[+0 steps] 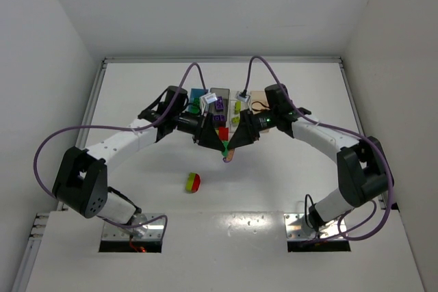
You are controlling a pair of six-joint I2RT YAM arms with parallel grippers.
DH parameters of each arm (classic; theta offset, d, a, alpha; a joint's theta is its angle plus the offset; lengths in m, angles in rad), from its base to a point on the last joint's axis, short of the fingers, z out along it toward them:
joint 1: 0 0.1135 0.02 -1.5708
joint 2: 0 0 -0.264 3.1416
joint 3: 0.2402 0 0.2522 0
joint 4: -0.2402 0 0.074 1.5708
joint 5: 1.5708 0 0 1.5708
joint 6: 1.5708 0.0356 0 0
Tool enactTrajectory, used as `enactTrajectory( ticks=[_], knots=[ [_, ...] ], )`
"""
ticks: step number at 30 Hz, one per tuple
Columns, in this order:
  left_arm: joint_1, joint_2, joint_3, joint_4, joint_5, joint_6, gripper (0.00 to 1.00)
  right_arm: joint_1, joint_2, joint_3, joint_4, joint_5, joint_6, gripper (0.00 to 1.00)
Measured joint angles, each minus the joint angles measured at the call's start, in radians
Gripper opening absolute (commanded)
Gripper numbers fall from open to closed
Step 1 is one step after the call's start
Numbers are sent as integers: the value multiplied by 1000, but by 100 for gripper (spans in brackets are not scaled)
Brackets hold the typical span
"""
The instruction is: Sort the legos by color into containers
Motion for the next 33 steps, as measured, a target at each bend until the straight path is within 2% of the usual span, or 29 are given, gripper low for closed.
enactTrajectory(
  ticks=[6,13,19,21,22,23,27,33],
  knots=[
    [-6,0,1,17,-4,0,14,16,0,0,1,-5,8,50],
    [2,0,8,27,-9,0,13,20,0,0,0,-12,10,49],
    [21,0,9,29,2,-5,13,18,-1,-1,0,-8,-1,43],
    [26,0,10,28,8,-9,13,18,-1,-1,0,-3,-5,37],
    [28,0,12,28,13,-9,13,18,-2,-3,1,-2,-5,28],
    [28,0,12,26,17,-9,13,17,-2,-5,2,-3,-8,24],
    [29,0,12,28,20,-10,13,17,-5,-6,2,-4,-8,10],
    [41,0,12,28,22,-10,13,14,-7,-9,9,1,-9,3]
  ],
)
